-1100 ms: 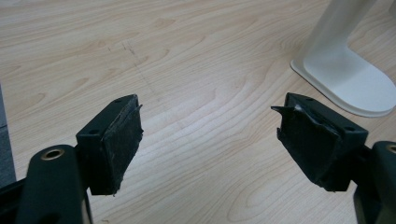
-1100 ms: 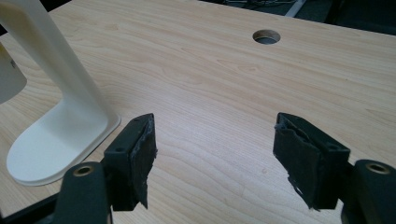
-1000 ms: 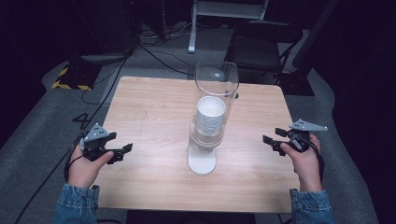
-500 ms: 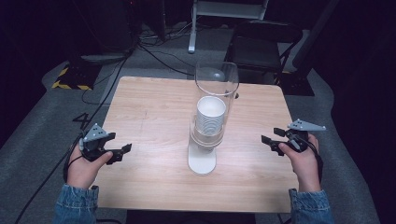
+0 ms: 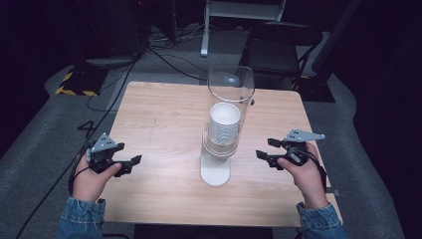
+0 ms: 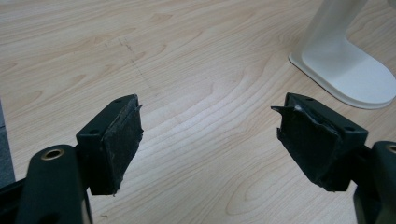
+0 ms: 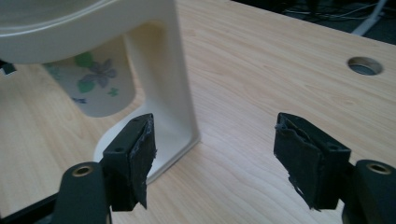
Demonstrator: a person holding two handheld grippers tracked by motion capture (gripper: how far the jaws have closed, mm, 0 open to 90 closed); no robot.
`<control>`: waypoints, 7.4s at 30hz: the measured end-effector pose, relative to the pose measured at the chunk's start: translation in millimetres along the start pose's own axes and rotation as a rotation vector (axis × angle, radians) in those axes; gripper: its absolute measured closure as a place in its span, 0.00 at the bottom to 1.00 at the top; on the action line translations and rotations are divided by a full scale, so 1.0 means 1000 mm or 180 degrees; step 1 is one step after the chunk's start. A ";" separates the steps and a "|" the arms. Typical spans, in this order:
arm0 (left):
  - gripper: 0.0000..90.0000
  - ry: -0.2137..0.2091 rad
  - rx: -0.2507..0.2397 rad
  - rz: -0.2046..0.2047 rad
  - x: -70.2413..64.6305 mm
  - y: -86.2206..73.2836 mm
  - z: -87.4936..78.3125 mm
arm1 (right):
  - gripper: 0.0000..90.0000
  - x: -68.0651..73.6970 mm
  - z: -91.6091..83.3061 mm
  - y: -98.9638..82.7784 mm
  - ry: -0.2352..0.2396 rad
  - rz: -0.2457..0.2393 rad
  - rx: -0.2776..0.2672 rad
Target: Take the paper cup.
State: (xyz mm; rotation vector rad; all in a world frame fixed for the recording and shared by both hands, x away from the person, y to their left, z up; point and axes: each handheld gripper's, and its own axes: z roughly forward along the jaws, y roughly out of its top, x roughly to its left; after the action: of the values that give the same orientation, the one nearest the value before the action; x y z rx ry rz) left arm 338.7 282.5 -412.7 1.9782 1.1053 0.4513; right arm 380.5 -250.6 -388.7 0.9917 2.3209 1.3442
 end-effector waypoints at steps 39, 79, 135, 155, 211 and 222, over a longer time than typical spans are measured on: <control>0.24 -0.0032 0.0121 0.0044 -0.002 -0.004 0.010 | 0.25 0.072 0.088 0.011 0.0521 -0.0235 -0.0394; 0.24 -0.0018 0.0110 0.0042 -0.001 -0.005 0.008 | 0.36 0.072 0.090 0.005 0.0463 -0.0322 -0.0562; 0.24 -0.0027 0.0082 0.0010 0.000 -0.005 0.006 | 0.38 0.067 0.108 -0.022 0.0389 -0.0428 -0.0044; 0.24 -0.0072 0.0084 0.0013 0.000 -0.002 0.012 | 0.38 0.068 0.103 -0.036 0.0310 -0.0554 0.0391; 0.23 -0.0044 0.0191 0.0010 0.003 -0.003 0.024 | 0.36 -0.042 0.004 -0.037 -0.0924 0.0408 -0.0380; 0.23 0.0037 0.0210 -0.0084 0.007 -0.015 0.013 | 0.36 -0.071 0.027 -0.047 -0.1140 0.0484 -0.0507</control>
State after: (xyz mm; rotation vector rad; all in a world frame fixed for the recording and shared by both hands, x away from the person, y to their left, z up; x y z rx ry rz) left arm 342.6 286.1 -432.7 2.0181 1.1658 0.4178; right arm 426.5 -297.4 -449.4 1.2599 1.8795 1.2604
